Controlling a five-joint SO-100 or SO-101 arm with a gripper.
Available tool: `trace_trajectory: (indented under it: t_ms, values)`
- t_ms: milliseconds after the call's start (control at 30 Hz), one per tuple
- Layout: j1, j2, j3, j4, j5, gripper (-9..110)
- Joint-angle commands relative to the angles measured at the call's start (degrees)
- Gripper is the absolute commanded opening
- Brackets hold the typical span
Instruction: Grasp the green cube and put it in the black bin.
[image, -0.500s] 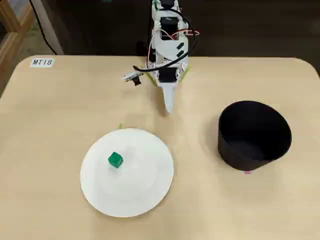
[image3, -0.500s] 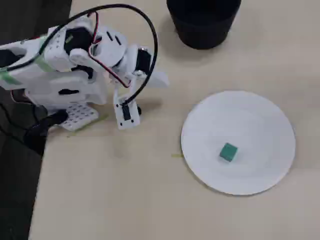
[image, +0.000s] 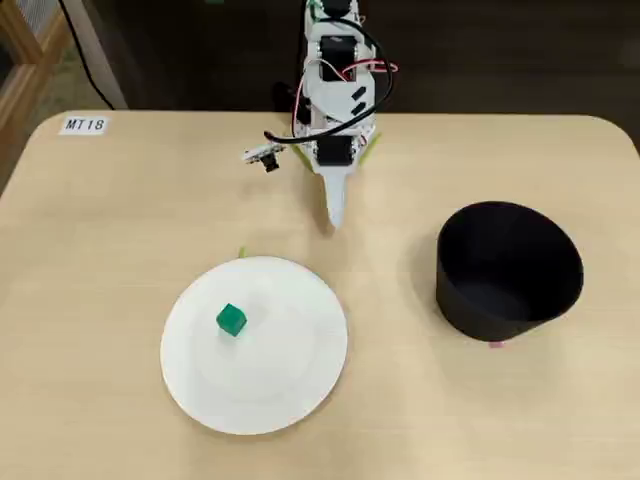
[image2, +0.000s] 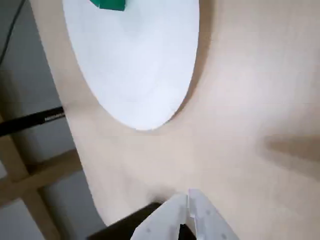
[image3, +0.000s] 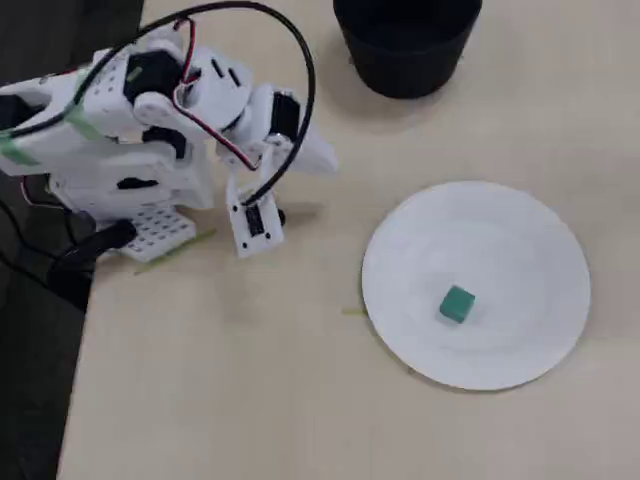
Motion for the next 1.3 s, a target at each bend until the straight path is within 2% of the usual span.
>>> trace_trajectory:
  t_ms: [0,133,200,267,367,600,967,1033,1267]
  values:
    - [-0.18,-10.11,-21.27,4.48,-0.18,0]
    - [-0.53,-35.24,-58.18,18.02,-4.31,0]
    - [2.55,-48.78,-79.28,29.44,-11.78,0]
    - [8.00,-58.27,-92.20,37.53,-20.13,0]
    - [13.36,-63.46,-92.64,38.06,-29.00,0]
    - [16.00,-74.36,-89.03,37.27,-23.38,0]
    - [18.19,-91.93,-89.03,31.64,-27.25,0]
    - [18.72,-92.55,-89.03,29.27,-24.52,0]
    - [17.14,-95.19,-87.98,20.13,-1.85,0]
